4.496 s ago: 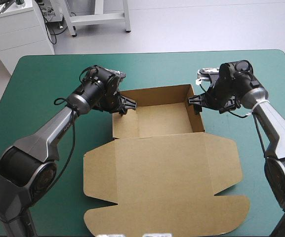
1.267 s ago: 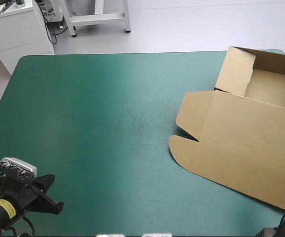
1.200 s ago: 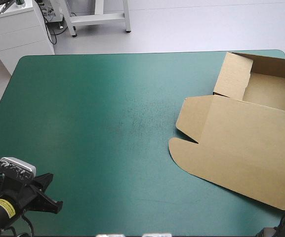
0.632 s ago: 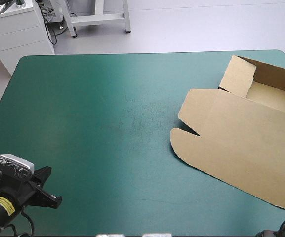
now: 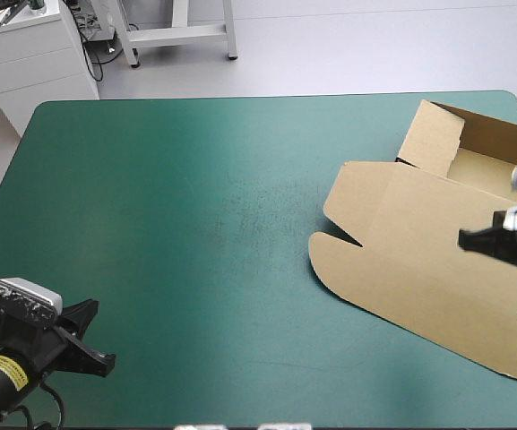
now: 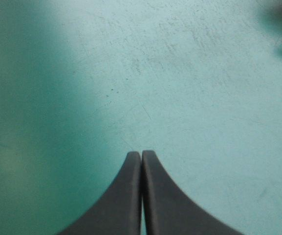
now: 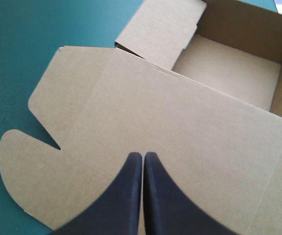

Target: Fold the box

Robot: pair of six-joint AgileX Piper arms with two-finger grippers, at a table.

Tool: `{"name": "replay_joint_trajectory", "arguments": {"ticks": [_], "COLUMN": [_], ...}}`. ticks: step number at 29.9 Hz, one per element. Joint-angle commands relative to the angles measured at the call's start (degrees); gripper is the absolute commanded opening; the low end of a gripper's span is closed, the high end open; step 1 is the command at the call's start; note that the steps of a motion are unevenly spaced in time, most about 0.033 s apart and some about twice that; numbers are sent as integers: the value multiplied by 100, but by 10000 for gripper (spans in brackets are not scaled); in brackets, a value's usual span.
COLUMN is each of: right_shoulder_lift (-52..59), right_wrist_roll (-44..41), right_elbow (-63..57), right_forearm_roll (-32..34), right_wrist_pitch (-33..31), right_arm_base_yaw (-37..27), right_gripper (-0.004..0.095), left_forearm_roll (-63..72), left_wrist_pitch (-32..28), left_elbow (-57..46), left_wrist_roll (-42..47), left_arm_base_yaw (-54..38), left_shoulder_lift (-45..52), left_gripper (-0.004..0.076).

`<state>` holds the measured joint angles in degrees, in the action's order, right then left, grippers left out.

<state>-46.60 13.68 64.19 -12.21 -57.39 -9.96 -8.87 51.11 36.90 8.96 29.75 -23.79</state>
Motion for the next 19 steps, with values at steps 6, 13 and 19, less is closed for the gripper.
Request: {"name": "replay_joint_trajectory", "arguments": {"ticks": [6, 13, 19], "right_shoulder_lift": [2405, 3411, 3592], "right_wrist_roll": [623, 729, 1216], "right_elbow": [-1984, -2949, -3157], "right_forearm_roll": [-64, -152, -805], "right_wrist_pitch": [970, 942, 1231], "right_arm_base_yaw": [228, 228, 471], "right_gripper": [-5, -23, -23], "left_forearm_roll": [-20, -61, 288], "left_wrist_pitch": [-579, -828, -1010], "left_elbow": [143, -276, -875], "left_wrist_roll": [-24, -37, -320], "left_arm_base_yaw": [19, 19, 19], "left_shoulder_lift": [-54, 170, 825], "left_gripper": [-32, -32, -32]}}
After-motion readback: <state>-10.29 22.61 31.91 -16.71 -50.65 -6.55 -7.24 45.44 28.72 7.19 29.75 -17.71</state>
